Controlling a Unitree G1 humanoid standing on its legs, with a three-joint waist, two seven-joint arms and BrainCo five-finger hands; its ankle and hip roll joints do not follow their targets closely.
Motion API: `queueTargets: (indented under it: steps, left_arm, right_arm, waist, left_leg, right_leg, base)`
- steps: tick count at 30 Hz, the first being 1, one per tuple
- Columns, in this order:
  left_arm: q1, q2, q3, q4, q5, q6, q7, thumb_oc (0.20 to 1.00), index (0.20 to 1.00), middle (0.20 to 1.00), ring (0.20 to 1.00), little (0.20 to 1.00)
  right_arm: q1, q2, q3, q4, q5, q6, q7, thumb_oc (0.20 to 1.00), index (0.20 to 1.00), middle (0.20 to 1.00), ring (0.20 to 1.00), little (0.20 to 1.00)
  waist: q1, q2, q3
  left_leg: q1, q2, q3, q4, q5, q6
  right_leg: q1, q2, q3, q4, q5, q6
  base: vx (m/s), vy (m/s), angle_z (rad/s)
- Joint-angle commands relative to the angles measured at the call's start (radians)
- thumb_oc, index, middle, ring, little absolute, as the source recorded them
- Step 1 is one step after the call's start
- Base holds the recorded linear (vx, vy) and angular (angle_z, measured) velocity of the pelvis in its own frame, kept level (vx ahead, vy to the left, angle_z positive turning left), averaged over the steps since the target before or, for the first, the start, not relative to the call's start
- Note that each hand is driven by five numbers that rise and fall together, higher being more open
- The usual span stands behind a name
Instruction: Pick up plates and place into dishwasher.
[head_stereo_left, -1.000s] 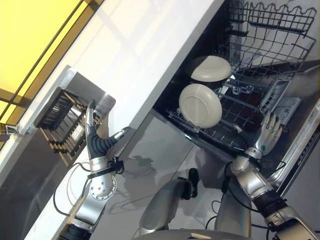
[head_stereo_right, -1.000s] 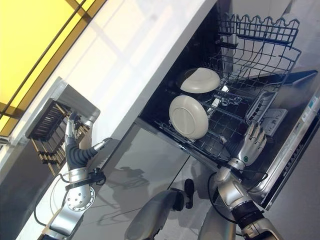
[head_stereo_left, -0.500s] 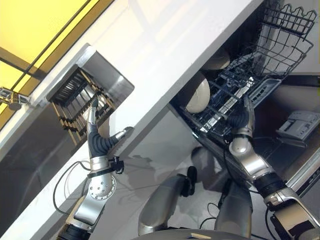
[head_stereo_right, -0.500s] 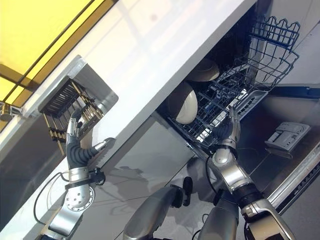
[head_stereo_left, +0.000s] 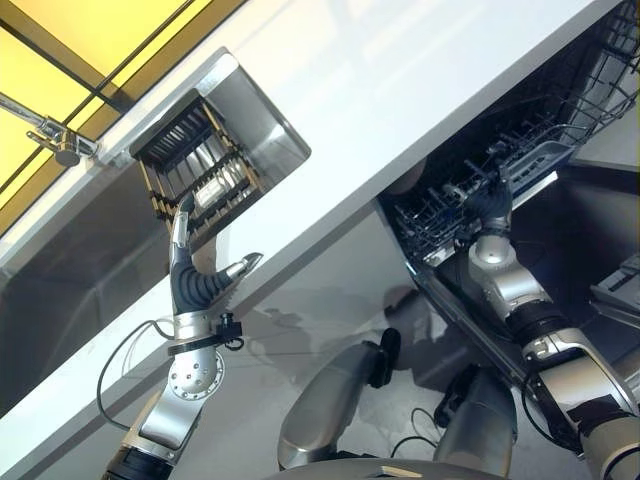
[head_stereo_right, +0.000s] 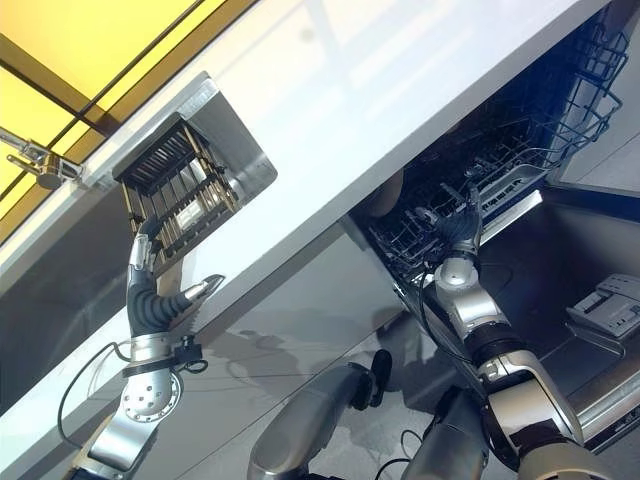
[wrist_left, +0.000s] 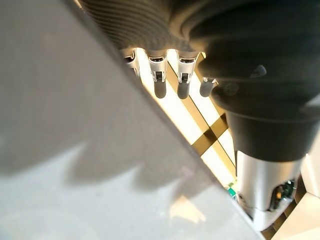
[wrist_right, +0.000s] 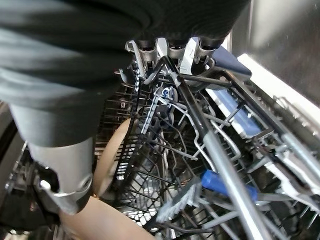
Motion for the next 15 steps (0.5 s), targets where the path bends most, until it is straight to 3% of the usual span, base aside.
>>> queueTargets:
  steps: [1,9,15]
  left_arm:
    - [-0.019,0.051,0.076,-0.054,-0.027,-0.049,-0.01,1.0,1.0,1.0,1.0,1.0]
    - [-0.01,0.05,0.082,-0.063,-0.06,-0.055,-0.024,1.0,1.0,1.0,1.0,1.0]
    - [-0.015,0.063,0.098,-0.059,-0.078,-0.062,-0.041,1.0,1.0,1.0,1.0,1.0]
  right_arm:
    - [-0.159,0.126,0.061,-0.012,0.109,-0.091,0.223,1.0,1.0,1.0,1.0,1.0]
    - [-0.244,0.096,0.036,-0.008,0.186,-0.079,0.346,1.0,1.0,1.0,1.0,1.0]
    - [-0.252,0.071,0.044,-0.032,0.226,-0.082,0.421,1.0,1.0,1.0,1.0,1.0]
  waist:
    - [0.109,0.038,0.022]
    - [0.113,0.073,0.003]
    - [0.109,0.067,-0.003]
  left_leg:
    - [-0.038,-0.024,0.043,0.056,-0.052,0.027]
    - [0.007,-0.022,0.05,-0.024,-0.01,0.02]
    - [0.019,-0.015,0.057,-0.049,0.003,0.017]
  right_leg:
    - [-0.034,-0.01,0.118,0.007,0.094,0.01]
    - [0.009,-0.019,0.114,-0.049,0.108,0.015]
    - [0.031,-0.017,0.103,-0.082,0.12,0.016]
  base:
    - [0.01,0.052,0.06]
    - [0.02,0.06,0.04]
    - [-0.03,-0.009,0.03]
